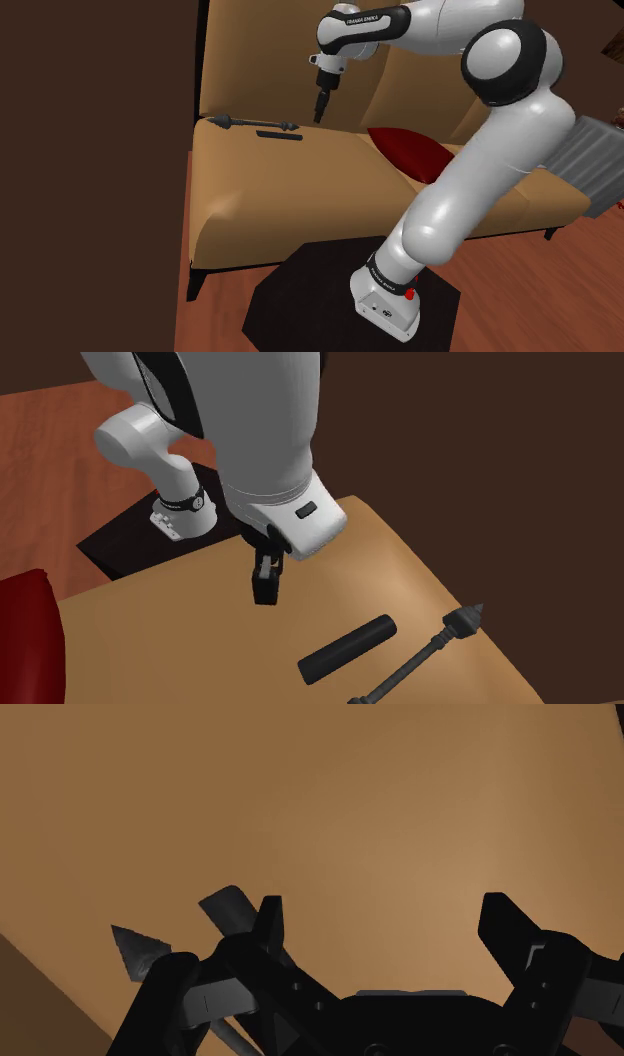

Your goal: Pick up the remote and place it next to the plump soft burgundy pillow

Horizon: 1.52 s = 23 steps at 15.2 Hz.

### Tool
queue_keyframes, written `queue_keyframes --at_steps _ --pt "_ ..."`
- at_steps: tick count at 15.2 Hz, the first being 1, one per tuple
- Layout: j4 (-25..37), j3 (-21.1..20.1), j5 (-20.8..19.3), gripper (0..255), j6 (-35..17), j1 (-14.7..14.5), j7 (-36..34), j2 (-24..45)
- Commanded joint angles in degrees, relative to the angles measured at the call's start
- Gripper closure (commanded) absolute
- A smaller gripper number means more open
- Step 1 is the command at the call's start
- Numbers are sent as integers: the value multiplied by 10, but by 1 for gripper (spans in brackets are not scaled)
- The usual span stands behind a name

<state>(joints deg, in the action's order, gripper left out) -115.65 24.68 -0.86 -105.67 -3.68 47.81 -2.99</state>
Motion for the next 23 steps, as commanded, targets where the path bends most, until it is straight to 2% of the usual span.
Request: queue_keyframes --at_steps 1,7,13,20,23 --pt "35 8 27 0 -4 3 60 52" --pt "174 -4 103 0 16 35 207 216" --pt "347 -44 148 0 65 81 309 373" --pt "296 -47 152 0 12 74 313 375" --pt "292 -47 152 0 8 74 313 375"
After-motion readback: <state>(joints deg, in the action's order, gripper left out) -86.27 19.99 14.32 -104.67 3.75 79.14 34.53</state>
